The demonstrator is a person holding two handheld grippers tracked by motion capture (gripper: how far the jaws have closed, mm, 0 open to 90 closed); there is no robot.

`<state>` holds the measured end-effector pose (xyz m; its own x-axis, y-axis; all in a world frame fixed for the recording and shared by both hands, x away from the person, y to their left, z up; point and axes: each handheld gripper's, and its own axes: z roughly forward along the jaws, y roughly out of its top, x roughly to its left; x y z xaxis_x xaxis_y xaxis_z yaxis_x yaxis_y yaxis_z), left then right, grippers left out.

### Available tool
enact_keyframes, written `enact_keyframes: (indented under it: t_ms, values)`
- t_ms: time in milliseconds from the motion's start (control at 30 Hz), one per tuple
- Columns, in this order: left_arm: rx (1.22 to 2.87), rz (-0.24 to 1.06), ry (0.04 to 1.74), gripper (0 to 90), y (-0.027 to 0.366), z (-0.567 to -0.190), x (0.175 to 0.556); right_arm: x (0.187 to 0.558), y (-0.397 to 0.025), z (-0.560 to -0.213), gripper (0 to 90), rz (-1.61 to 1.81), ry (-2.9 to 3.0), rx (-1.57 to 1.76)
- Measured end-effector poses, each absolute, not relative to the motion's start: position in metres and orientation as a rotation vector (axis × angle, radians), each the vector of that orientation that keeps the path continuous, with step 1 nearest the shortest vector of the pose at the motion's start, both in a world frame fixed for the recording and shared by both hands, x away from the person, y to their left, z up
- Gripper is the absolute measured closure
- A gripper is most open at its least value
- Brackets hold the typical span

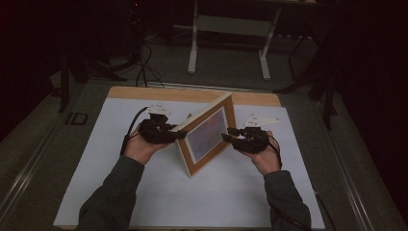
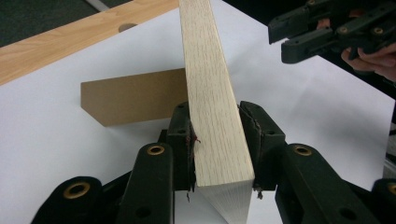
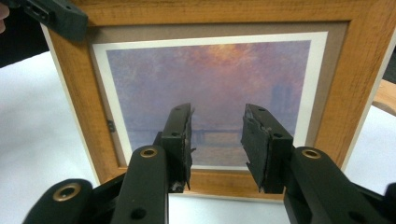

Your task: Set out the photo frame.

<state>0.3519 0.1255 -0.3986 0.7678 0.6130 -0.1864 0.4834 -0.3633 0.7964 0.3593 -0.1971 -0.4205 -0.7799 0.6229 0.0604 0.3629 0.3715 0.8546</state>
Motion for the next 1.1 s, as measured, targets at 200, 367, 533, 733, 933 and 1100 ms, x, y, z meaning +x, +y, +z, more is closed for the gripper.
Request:
enact_keyframes:
  t_ms: [200, 367, 533, 733, 933, 1100]
  values:
    - [2.032, 0.148, 0.791, 68.7, 0.134, -0.399, 0.356, 0.359, -0.2, -0.419, 62.6, 1.366, 2.354, 0.883]
    - [2.031, 0.111, 0.762, 68.9, 0.14, -0.401, 0.36, 0.36, -0.201, -0.42, 63.7, 1.363, 2.36, 0.879]
    - [2.035, 0.093, 0.739, 69.0, 0.143, -0.401, 0.363, 0.36, -0.2, -0.418, 66.3, 1.367, 2.359, 0.877]
    - [2.048, 0.073, 0.693, 68.9, 0.144, -0.401, 0.366, 0.36, -0.2, -0.418, 68.1, 1.36, 2.363, 0.871]
    - [2.039, 0.046, 0.665, 69.1, 0.146, -0.403, 0.369, 0.36, -0.2, -0.418, 68.5, 1.35, 2.355, 0.879]
    - [2.028, 0.062, 0.669, 69.1, 0.145, -0.403, 0.368, 0.362, -0.202, -0.417, 68.4, 1.331, 2.346, 0.885]
